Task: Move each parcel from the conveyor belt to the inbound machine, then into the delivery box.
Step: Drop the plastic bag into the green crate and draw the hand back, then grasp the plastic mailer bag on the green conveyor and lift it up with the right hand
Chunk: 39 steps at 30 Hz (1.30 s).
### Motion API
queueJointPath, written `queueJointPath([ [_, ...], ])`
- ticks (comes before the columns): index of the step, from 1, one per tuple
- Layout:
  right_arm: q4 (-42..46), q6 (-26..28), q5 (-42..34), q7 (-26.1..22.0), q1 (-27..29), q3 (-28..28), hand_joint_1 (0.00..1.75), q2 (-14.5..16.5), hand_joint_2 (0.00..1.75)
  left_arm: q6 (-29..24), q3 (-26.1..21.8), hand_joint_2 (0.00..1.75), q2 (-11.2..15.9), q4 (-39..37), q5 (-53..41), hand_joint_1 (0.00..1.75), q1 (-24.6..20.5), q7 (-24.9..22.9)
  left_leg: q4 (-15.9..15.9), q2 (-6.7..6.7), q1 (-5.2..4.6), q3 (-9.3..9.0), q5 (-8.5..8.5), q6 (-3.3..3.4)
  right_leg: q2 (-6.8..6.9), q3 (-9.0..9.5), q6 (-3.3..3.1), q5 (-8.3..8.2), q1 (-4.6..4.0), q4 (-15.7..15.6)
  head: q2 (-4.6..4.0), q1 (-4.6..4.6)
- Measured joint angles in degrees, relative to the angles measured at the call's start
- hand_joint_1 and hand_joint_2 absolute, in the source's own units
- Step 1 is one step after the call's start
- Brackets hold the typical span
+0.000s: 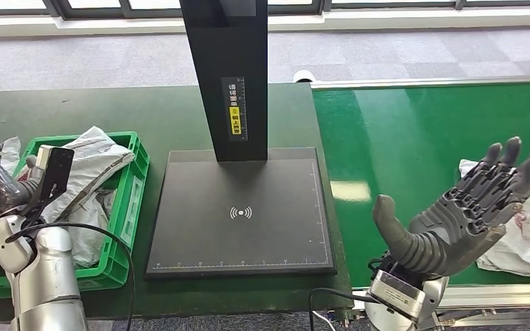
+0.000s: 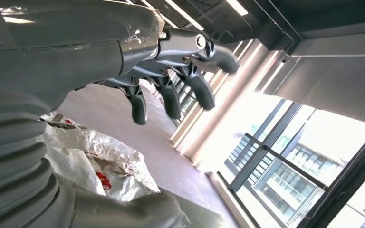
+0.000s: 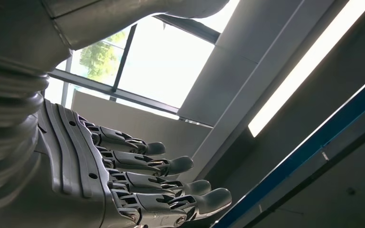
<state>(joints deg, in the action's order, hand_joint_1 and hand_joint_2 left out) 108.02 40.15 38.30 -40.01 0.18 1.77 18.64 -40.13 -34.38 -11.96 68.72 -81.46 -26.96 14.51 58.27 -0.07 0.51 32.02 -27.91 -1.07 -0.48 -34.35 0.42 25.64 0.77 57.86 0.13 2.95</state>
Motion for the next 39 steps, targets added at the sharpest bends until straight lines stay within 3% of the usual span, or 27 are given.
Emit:
queueJointPath([
  [5, -0.37, 0.0, 0.37, 0.01, 0.15, -1.27, 0.0, 0.03, 1.75, 0.0, -2.66, 1.75, -1.66, 2.51, 0.98, 0.0, -0.04, 4.02, 0.0, 0.01, 0.0, 0.01, 0.0, 0.0, 0.01, 0.0, 0.0, 0.0, 0.0, 0.0, 0.0, 0.0],
  [25, -2.51, -0.02, -0.27, 0.0, 0.4, -4.54, 0.0, 0.07, 1.75, 0.0, -6.4, 1.75, -3.55, 5.38, 1.77, 0.0, -0.24, 7.46, 0.0, 0.05, 0.0, 0.01, 0.0, 0.0, 0.04, 0.01, 0.0, 0.0, 0.01, 0.0, 0.0, 0.0],
  [29, -3.08, -0.02, 0.13, 0.01, 0.52, -5.72, 0.0, 0.09, 1.75, 0.0, -8.26, 1.75, -4.36, 6.27, 5.07, 0.0, -0.5, 13.07, 0.0, 0.05, 0.0, 0.01, 0.0, 0.0, 0.04, 0.01, 0.0, 0.0, 0.0, 0.0, 0.0, 0.0],
  [32, -4.45, -0.02, 1.29, 0.39, 0.45, -7.6, 0.0, 0.1, 1.75, -0.01, -10.1, 1.75, -5.5, 6.55, 15.07, 0.0, -0.94, 21.16, 0.0, 0.05, 0.0, 0.0, 0.0, 0.0, 0.06, 0.02, 0.0, 0.0, 0.01, 0.0, 0.0, 0.0],
  [35, -9.4, -0.1, 8.83, 5.29, -0.47, -11.12, 0.0, 0.21, 1.75, 1.06, -7.3, 1.75, -6.07, 7.35, 35.43, 0.0, 1.26, 25.09, 0.0, -0.05, 0.0, -0.03, -0.02, 0.0, 0.01, 0.02, 0.0, 0.0, 0.01, 0.0, 0.0, 0.0],
  [37, -15.87, -0.65, 20.33, 14.01, -2.54, -14.35, 0.0, -0.07, 1.75, 5.77, -1.17, 1.75, -5.88, 10.09, 49.95, 0.0, 5.44, 25.43, 0.0, -0.11, 0.0, -0.04, -0.03, 0.0, -0.05, 0.01, 0.0, 0.0, 0.0, -0.01, 0.0, -0.01],
  [39, -26.61, -0.97, 33.08, 25.74, -6.68, -18.42, 0.0, -2.01, 1.75, 16.27, 7.25, 1.75, -5.6, 14.7, 61.46, 0.0, 11.41, 25.69, 0.02, -0.06, -0.04, -0.07, -0.03, 0.1, 0.0, 0.07, 0.06, 0.02, 0.03, -0.05, 0.0, -0.03],
])
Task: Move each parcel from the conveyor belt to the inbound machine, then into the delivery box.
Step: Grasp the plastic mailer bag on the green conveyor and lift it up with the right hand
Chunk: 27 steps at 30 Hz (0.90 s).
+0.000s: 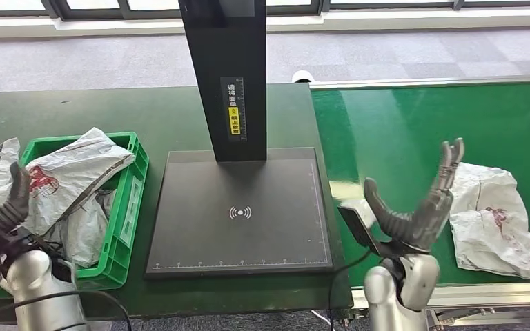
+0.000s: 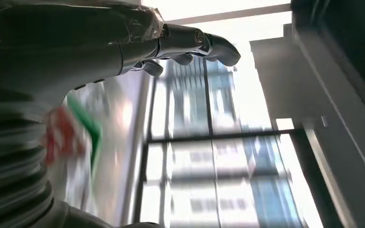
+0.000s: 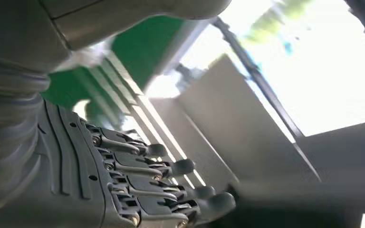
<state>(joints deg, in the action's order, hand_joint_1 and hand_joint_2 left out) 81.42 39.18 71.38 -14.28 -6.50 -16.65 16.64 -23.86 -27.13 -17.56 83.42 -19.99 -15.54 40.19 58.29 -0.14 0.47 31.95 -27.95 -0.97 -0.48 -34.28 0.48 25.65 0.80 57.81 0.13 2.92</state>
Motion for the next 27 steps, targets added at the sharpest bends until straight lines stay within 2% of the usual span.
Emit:
queueJointPath([
  [2, -10.89, 0.25, 6.52, 8.03, -3.96, -4.28, 0.0, -3.28, 1.75, 9.77, 8.72, 1.75, 0.13, 4.87, 5.59, 0.0, 6.48, 0.16, 0.03, 0.36, -0.09, 0.09, 0.04, 0.18, 0.32, 0.1, 0.14, 0.05, 0.08, -0.04, 0.0, 0.02],
  [3, -14.89, 0.33, 7.69, 10.1, -5.32, -6.2, 0.0, -4.83, 1.75, 12.08, 12.29, 1.75, 0.18, 6.78, 6.94, 0.0, 9.24, 0.22, 0.04, 0.52, -0.15, 0.16, 0.06, 0.25, 0.47, 0.11, 0.21, 0.07, 0.14, -0.04, 0.0, 0.04],
  [5, -20.91, 0.48, 9.93, 13.42, -7.66, -9.46, 0.0, -7.41, 1.75, 13.26, 17.44, 1.75, 0.43, 9.25, 9.75, 0.0, 13.36, 0.22, 0.05, 0.58, -0.24, 0.2, 0.05, 0.29, 0.53, 0.09, 0.26, 0.05, 0.23, -0.04, 0.0, 0.06],
  [8, -28.27, 0.7, 13.28, 18.1, -10.52, -13.39, 0.0, -11.16, 1.75, 14.26, 21.7, 1.75, 1.0, 10.86, 12.53, 0.0, 17.16, 0.14, 0.04, 0.48, -0.33, 0.19, -0.02, 0.33, 0.41, 0.01, 0.28, 0.06, 0.27, -0.04, 0.0, 0.04],
  [13, -36.26, 0.93, 15.53, 21.52, -13.83, -17.14, 0.0, -15.36, 1.75, 14.58, 25.33, 1.75, 1.33, 11.97, 13.17, 0.0, 19.97, 0.09, 0.02, 0.45, -0.32, 0.21, -0.02, 0.32, 0.39, -0.02, 0.29, 0.08, 0.22, -0.04, 0.0, 0.04],
  [20, -49.24, -0.25, 17.22, 33.69, -18.62, -16.08, 0.0, -22.14, 1.75, 14.71, 26.76, 1.75, 1.36, 12.83, 12.88, 0.0, 22.15, 0.09, 0.02, 0.43, -0.28, 0.2, 0.01, 0.3, 0.38, 0.02, 0.29, 0.05, 0.25, -0.03, 0.0, 0.05],
  [23, -53.84, -2.65, 17.23, 35.89, -20.46, -14.12, 0.0, -24.27, 1.75, 14.61, 27.28, 1.75, 1.36, 13.32, 12.45, 0.0, 22.77, 0.09, 0.03, 0.43, -0.29, 0.19, 0.01, 0.31, 0.37, 0.02, 0.31, 0.03, 0.27, -0.03, 0.0, 0.04],
  [27, -57.32, -3.33, 17.23, 36.35, -21.85, -12.77, 0.0, -25.71, 1.75, 14.54, 27.59, 1.75, 1.36, 13.84, 12.29, 0.0, 23.29, 0.09, 0.02, 0.48, -0.29, 0.2, 0.01, 0.31, 0.41, 0.02, 0.31, 0.03, 0.27, -0.03, 0.0, 0.03],
])
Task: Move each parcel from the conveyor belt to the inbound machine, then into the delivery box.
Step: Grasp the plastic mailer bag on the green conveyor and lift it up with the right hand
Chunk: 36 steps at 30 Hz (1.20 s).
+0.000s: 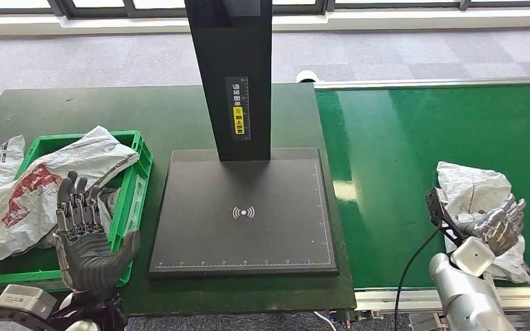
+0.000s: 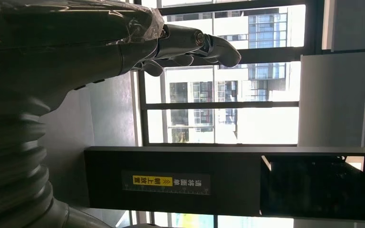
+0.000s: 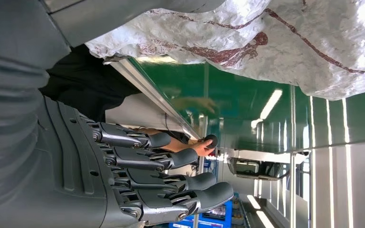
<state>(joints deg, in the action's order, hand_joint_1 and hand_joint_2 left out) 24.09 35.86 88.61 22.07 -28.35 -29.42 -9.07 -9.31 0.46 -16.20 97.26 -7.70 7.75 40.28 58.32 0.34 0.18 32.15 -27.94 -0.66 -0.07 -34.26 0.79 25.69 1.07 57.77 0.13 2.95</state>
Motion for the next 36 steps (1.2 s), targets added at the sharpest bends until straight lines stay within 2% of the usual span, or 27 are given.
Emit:
queueJointPath([
  [19, -4.0, -0.03, 0.0, 0.1, -0.99, 1.28, 0.0, -1.47, 1.75, -0.01, 0.24, 1.75, 0.0, 0.44, -0.02, 0.0, 0.26, 0.0, 0.0, -0.01, 0.01, 0.0, 0.0, 0.0, -0.01, 0.0, 0.0, 0.0, -0.01, 0.0, 0.0, 0.02],
  [23, -4.25, -0.54, 0.0, 1.35, -1.0, 1.51, 0.0, -1.66, 1.75, -0.05, 0.24, 1.75, 0.0, 0.44, -0.02, 0.0, 0.31, 0.0, 0.0, -0.01, 0.01, 0.0, 0.0, 0.0, -0.01, 0.0, 0.0, 0.0, -0.01, 0.0, 0.0, 0.02],
  [31, -5.18, -4.74, -0.02, 4.58, -1.32, 1.56, 0.0, -3.46, 1.75, -0.29, 0.24, 1.75, 0.0, 0.8, -0.1, 0.0, 1.75, 0.0, 0.0, -0.01, 0.0, 0.01, 0.0, 0.0, -0.01, 0.0, 0.0, 0.0, 0.0, 0.0, 0.0, 0.02],
  [36, -5.96, -9.89, -0.49, 3.19, -1.31, 1.48, 0.0, -4.17, 1.75, -0.45, 0.24, 1.75, 0.0, 0.91, -0.08, 0.0, 2.65, 0.0, -0.01, -0.02, 0.0, 0.0, -0.01, 0.0, -0.02, 0.0, 0.0, 0.0, 0.0, 0.0, 0.0, 0.02],
])
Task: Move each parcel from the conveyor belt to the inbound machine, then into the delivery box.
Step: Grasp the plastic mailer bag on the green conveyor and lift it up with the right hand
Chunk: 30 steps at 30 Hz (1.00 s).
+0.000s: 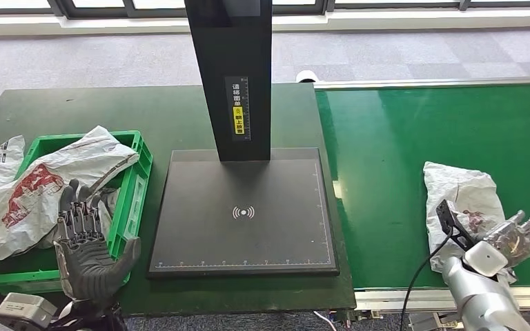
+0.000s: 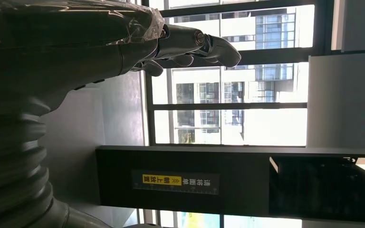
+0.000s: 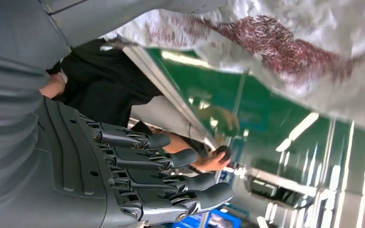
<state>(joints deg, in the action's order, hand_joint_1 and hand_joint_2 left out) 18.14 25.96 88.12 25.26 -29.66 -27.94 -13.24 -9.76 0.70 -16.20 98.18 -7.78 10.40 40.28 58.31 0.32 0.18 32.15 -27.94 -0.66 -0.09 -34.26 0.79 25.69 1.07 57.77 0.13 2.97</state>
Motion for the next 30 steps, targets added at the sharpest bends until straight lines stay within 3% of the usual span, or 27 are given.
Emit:
queueJointPath([
  [5, -0.72, -12.97, -6.24, -12.33, -0.28, -2.57, 0.0, 0.42, 1.75, 0.25, 0.0, 1.75, 0.0, -0.09, -0.21, 0.0, 0.17, 0.0, 0.0, -0.02, 0.02, -0.01, 0.0, -0.01, -0.01, 0.01, 0.0, 0.0, -0.02, 0.0, 0.0, 0.0],
  [11, -0.81, -17.31, -6.22, -13.69, -0.74, -4.37, 0.21, 0.86, 1.75, 0.01, 0.0, 1.75, 0.01, -0.37, -0.68, 0.0, 0.06, 0.0, 0.0, -0.03, 0.03, -0.06, 0.01, -0.01, -0.02, 0.05, 0.0, 0.0, -0.03, 0.0, 0.0, -0.01],
  [15, -0.91, -18.42, -6.11, -13.91, -0.96, -4.79, 1.75, 0.87, 1.75, -0.11, 0.0, 1.75, 0.02, -0.54, -0.74, 0.0, 0.01, 0.0, 0.0, -0.03, 0.03, -0.07, 0.01, -0.01, -0.02, 0.07, 0.0, 0.0, -0.02, 0.0, 0.0, -0.01],
  [30, -1.02, -19.65, -4.66, -14.82, -1.0, -5.31, 1.75, 0.92, 1.75, -0.11, 0.0, 1.75, 0.05, -1.0, -1.22, 0.0, -0.57, 0.0, 0.0, -0.01, 0.03, -0.13, 0.01, -0.01, -0.01, 0.12, 0.0, 0.0, -0.04, 0.0, 0.0, -0.02],
])
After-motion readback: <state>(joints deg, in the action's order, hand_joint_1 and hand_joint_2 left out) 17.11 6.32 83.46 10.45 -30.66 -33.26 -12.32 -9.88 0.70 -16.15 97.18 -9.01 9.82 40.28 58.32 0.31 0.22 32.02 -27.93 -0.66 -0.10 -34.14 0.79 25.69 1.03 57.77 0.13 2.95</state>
